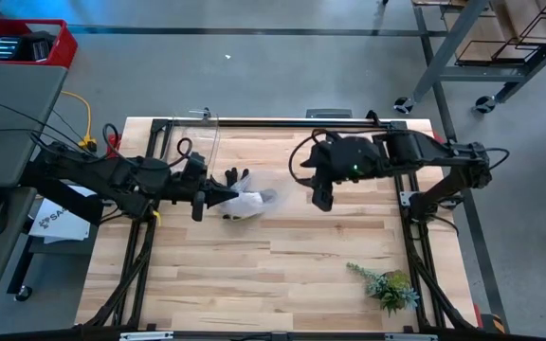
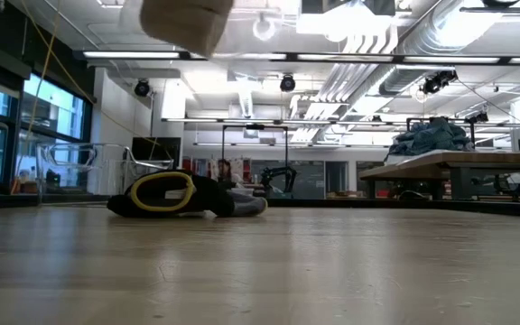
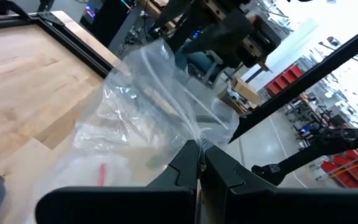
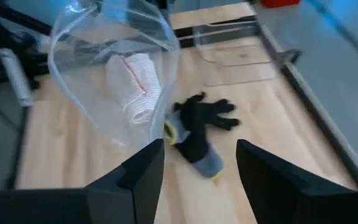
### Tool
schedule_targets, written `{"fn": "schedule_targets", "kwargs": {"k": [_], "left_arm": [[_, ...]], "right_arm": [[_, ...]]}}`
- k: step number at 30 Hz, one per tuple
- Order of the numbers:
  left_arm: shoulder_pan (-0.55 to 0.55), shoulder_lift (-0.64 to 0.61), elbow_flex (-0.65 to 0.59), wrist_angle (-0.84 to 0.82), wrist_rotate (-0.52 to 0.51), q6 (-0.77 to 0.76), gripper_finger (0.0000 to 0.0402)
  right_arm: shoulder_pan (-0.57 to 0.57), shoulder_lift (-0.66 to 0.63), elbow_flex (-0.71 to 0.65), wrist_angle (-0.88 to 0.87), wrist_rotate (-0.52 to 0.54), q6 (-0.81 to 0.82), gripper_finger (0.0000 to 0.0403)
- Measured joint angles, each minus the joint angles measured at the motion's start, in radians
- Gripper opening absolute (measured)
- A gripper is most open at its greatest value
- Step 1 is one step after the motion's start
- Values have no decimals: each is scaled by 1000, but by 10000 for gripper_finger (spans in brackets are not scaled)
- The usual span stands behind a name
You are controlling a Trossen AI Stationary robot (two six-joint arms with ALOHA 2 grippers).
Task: Roll bandage
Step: Put the white-brown bandage into the transparent zip bag
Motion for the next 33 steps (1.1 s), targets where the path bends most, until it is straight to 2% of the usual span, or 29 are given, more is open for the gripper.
{"fn": "schedule_targets", "kwargs": {"k": [5, 9, 13, 17, 26, 30, 33], "left_arm": [[3, 0, 0, -1, 3, 1, 0], [3, 0, 0, -1, 3, 1, 0], [3, 0, 0, -1, 6, 0, 0], [3, 0, 0, -8, 17, 0, 0], [8, 0, 0, -32, 22, -24, 0], [8, 0, 0, -34, 25, -26, 0], [8, 0, 0, -33, 24, -26, 0]], "right_arm": [[-47, 17, 0, 22, -180, -20, 193], [-52, 17, 0, 38, -245, -42, 193], [-51, 11, 0, 38, -246, -74, 193], [-60, -20, 0, 47, -194, -79, 193], [-46, -23, 0, 15, -281, -42, 193], [-44, -21, 0, 16, -190, -63, 193], [-58, -21, 0, 11, -171, -79, 193]]}}
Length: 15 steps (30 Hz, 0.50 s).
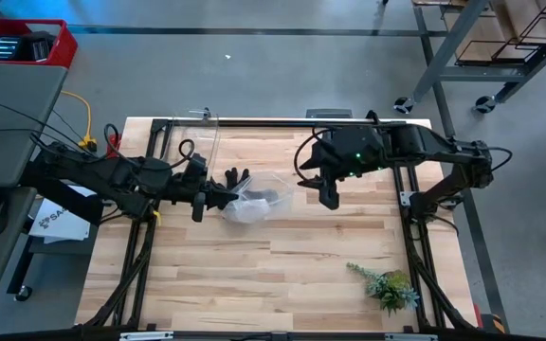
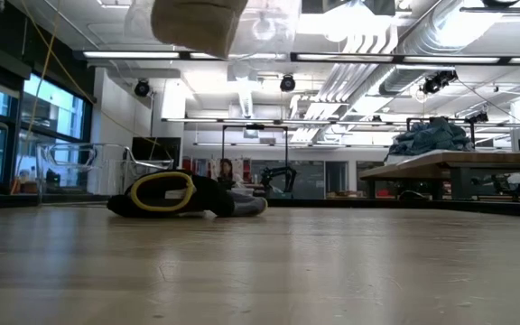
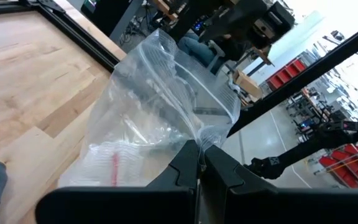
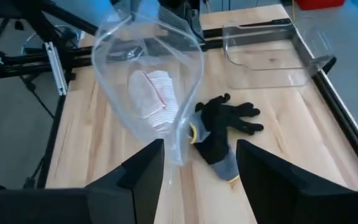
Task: Roll bandage
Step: Put the white-brown bandage into the transparent zip bag
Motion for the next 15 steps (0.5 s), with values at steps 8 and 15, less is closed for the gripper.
{"fn": "schedule_targets", "kwargs": {"k": [8, 15], "left_arm": [[0, 0, 0, 3, -3, -1, 0], [0, 0, 1, 9, -4, -1, 0]], "right_arm": [[-12, 28, 0, -7, -118, -4, 193], [-11, 68, 0, -14, -105, -21, 193]]}}
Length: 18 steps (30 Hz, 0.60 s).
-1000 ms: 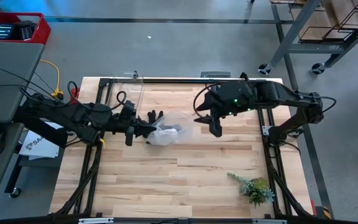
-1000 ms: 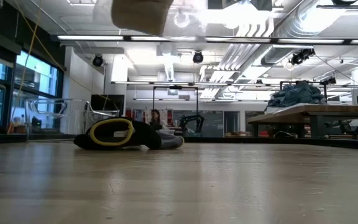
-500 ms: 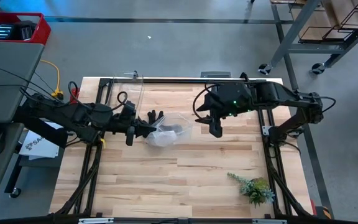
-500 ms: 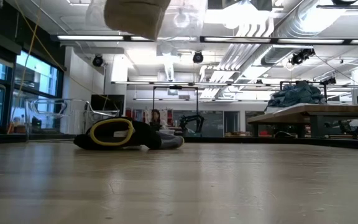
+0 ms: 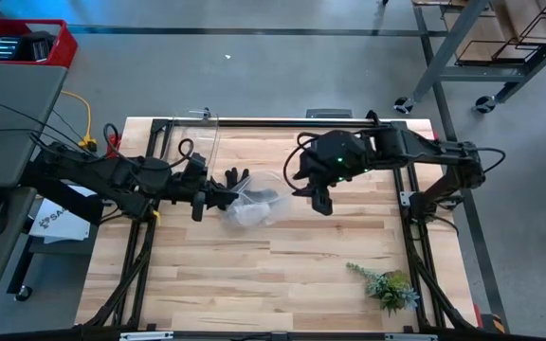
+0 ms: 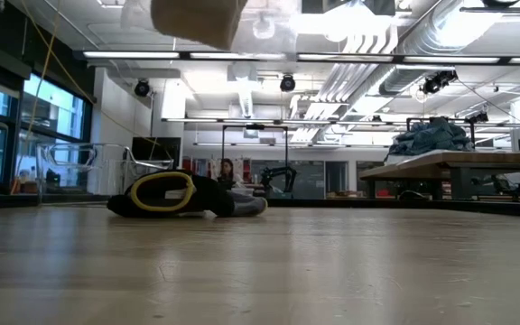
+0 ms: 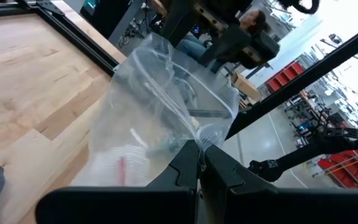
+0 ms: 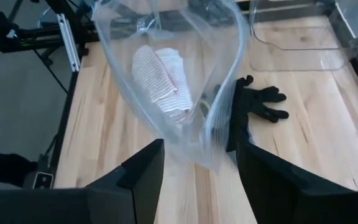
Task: Roll bandage
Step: Put the white-brown bandage into the transparent zip bag
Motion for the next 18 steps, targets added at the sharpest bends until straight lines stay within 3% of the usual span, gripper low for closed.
{"fn": "schedule_targets", "kwargs": {"k": [7, 11, 14, 18], "left_arm": [[0, 0, 0, -1, 0, -7, 0], [1, 0, 0, -1, -2, -7, 0], [3, 0, 0, -1, -2, -7, 0], [4, 0, 0, -14, -2, -6, 0]], "right_arm": [[-4, 7, 0, 40, -8, -7, 192], [-4, 9, 0, 28, -8, -9, 167], [2, 22, 0, 18, -6, -24, 121], [10, 21, 0, 9, -8, -28, 19]]}}
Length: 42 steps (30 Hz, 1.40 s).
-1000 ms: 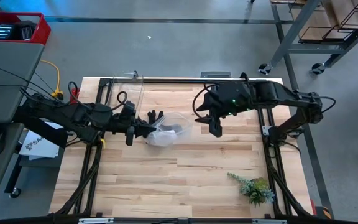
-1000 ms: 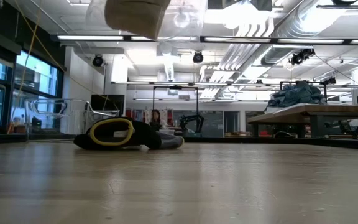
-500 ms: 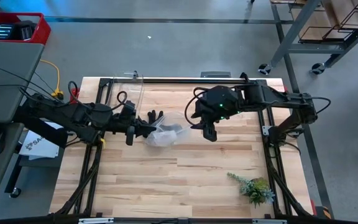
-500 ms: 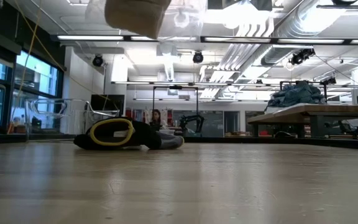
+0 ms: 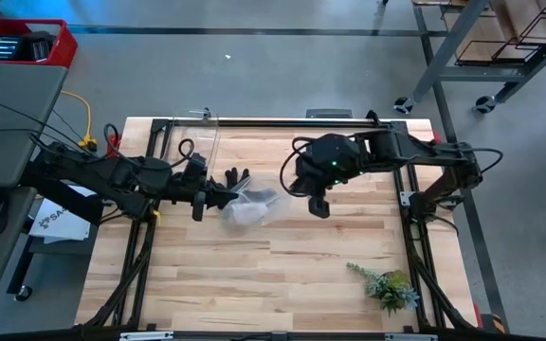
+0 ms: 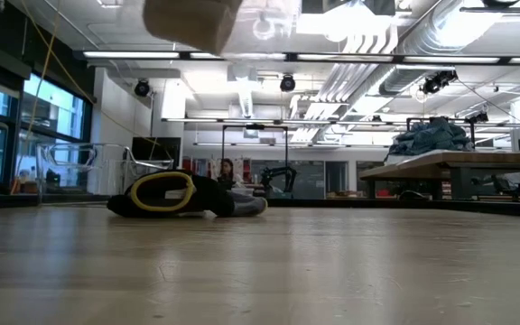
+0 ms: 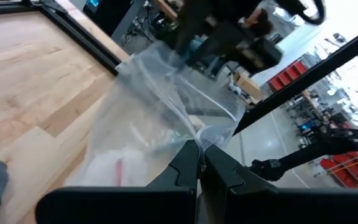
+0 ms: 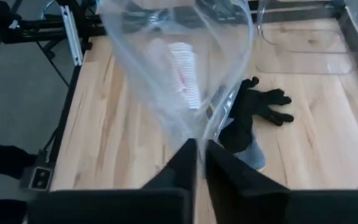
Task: Roll bandage
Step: Put the white-brown bandage into the transparent zip bag
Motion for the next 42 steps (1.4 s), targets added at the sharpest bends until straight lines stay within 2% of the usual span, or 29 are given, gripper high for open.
{"fn": "schedule_targets", "kwargs": {"k": [4, 9, 13, 23, 28, 33, 37, 42], "left_arm": [[21, 0, 0, -20, -2, 2, 0], [103, 0, 0, 30, -9, 11, 0], [151, 1, 0, 36, 117, 33, 0], [150, 21, 2, -45, 257, -64, 0], [107, 32, -1, -142, 261, -91, 0], [32, 51, -55, -100, 258, -159, 0], [-61, 80, -138, 17, 221, -278, 0], [-213, 147, -260, 311, 162, -500, 0]], "right_arm": [[3, -14, 0, -65, -13, 44, 3], [24, -21, 0, -143, -8, 77, 0], [32, -25, 0, -166, 11, 82, 0], [32, -45, 0, -204, 41, 110, 0], [57, -47, -1, -283, 41, 161, 0], [106, -46, -54, -270, 29, 205, 0], [163, -46, -142, -199, 23, 273, 0], [259, -45, -267, -103, -34, 375, 0]]}}
